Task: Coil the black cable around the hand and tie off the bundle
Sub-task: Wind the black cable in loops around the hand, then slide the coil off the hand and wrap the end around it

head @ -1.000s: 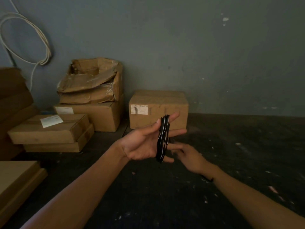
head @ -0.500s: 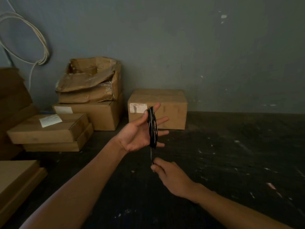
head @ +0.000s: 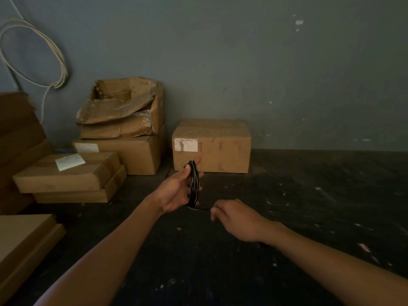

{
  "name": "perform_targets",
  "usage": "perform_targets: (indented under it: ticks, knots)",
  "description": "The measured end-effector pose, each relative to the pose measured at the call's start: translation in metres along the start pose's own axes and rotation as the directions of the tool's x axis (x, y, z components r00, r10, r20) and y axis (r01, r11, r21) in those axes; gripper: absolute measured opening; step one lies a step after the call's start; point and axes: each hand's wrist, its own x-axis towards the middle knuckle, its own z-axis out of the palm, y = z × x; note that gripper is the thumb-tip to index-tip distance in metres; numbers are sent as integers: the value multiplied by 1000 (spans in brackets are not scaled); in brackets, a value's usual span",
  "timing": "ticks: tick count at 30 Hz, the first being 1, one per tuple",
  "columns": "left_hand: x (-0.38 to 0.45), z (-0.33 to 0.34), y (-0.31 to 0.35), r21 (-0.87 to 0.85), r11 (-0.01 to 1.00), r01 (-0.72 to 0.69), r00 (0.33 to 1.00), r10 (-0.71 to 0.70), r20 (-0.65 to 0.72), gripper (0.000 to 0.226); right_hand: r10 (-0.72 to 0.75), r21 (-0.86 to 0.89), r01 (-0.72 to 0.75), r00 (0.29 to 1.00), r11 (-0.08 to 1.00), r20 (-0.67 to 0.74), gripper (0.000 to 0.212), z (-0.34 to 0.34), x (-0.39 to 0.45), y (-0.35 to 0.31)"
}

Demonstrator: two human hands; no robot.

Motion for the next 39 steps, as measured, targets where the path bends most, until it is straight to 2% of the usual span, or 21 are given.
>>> perform_targets:
  ticks: [4,7,10,12,14,18,20,23,28,31,34,36,39]
  knots:
    - [-5,-3,-2,46,999,18,1000,-19,9,35,33,-51,-29,996,998,79,25,-27,5,-1]
    - [-6,-1,-5,103,994,45,999,-48,20,36,69,-264,-22,983,964,172,24,-50,6,-5]
    - [-7,6,-9,255,965,64,996,-77,43,41,147,-452,-11,952,892,268,24,-66,8,-9]
    - [-8,7,-12,387,919,79,991,-115,69,42,176,-521,-13,948,854,265,27,-74,9,-9]
    - [-10,8,-15,440,893,100,985,-152,86,42,154,-550,-5,962,835,226,28,-82,10,-7]
    - [-11,17,-17,492,855,167,966,-241,91,32,62,-452,1,990,892,126,26,-89,14,-3]
    - [-11,22,-17,527,832,173,950,-283,135,35,15,-441,27,996,897,91,23,-91,19,0]
    - [-15,30,-15,491,855,168,927,-306,216,36,-54,-406,81,996,910,76,16,-94,23,9]
    - [-24,40,-6,394,905,162,923,-280,265,37,-160,-270,169,986,948,56,10,-97,24,18]
    - [-28,45,-2,319,936,152,920,-252,299,36,-141,-72,141,990,987,8,9,-94,25,26]
    - [-28,43,-3,211,969,130,920,-198,339,41,-134,152,143,989,978,-69,10,-81,25,36]
    - [-27,44,-4,86,990,109,947,-130,294,42,-97,324,143,984,935,-152,10,-70,22,39]
    - [-27,52,-3,-75,996,55,986,-42,162,42,-22,564,168,967,808,-255,10,-52,18,37]
